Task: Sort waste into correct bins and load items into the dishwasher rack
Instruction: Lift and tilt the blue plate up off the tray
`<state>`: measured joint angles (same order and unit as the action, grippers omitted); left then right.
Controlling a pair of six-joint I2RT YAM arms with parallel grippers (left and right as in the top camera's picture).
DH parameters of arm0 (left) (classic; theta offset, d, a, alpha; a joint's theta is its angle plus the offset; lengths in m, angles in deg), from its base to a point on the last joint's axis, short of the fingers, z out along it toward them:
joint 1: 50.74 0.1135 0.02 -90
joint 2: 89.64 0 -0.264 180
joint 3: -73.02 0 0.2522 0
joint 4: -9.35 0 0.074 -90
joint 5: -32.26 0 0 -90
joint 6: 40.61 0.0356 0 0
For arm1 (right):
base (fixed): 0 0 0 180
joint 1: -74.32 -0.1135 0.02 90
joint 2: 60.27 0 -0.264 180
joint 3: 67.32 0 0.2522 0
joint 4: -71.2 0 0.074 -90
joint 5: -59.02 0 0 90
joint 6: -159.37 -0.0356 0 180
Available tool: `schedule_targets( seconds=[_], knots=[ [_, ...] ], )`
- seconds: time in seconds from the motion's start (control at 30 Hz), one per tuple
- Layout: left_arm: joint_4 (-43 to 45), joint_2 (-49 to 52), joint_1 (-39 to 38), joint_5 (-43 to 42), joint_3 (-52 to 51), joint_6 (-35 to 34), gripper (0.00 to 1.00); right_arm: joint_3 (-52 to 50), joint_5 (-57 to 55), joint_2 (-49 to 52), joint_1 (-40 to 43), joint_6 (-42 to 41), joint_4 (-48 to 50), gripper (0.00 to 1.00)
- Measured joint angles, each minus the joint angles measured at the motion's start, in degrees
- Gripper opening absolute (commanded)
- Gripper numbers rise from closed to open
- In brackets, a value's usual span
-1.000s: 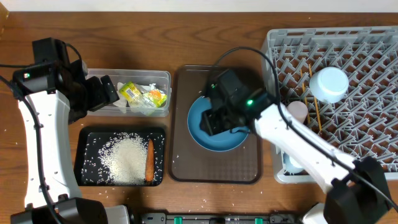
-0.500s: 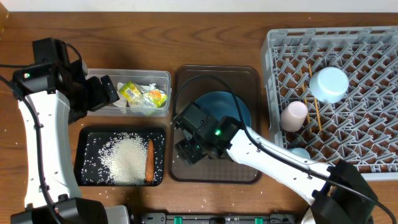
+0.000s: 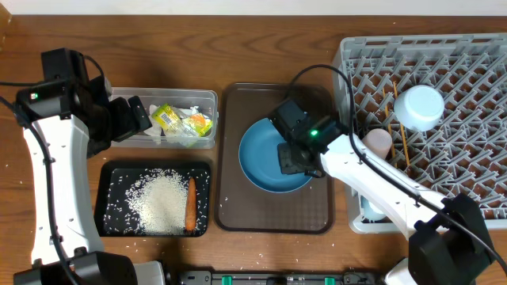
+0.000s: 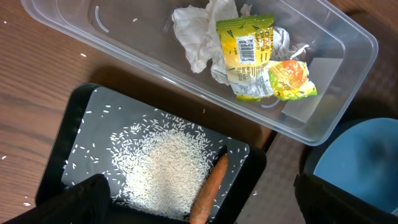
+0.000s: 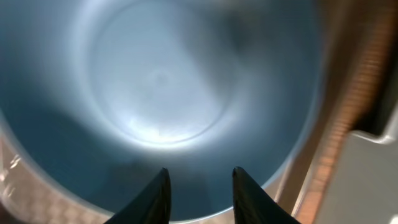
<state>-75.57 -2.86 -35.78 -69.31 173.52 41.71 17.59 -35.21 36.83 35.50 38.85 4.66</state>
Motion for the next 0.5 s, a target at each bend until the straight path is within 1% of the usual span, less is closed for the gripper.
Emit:
schedule_targets(
  seconds=[0.13,0.43,0.5],
  knots=[
    [0.0,0.0,0.0,0.0,0.0,0.0,0.97,-1.1,-4.0,0.0,0.1,-3.4,-0.1,0.25],
    [0.0,0.0,0.0,0.0,0.0,0.0,0.97,-7.0,-10.2,0.0,0.5,-10.1,0.8,0.24],
    [0.0,0.0,0.0,0.0,0.0,0.0,0.97,-8.2,-10.7,0.0,1.2,-11.0,1.7,0.22]
  ],
)
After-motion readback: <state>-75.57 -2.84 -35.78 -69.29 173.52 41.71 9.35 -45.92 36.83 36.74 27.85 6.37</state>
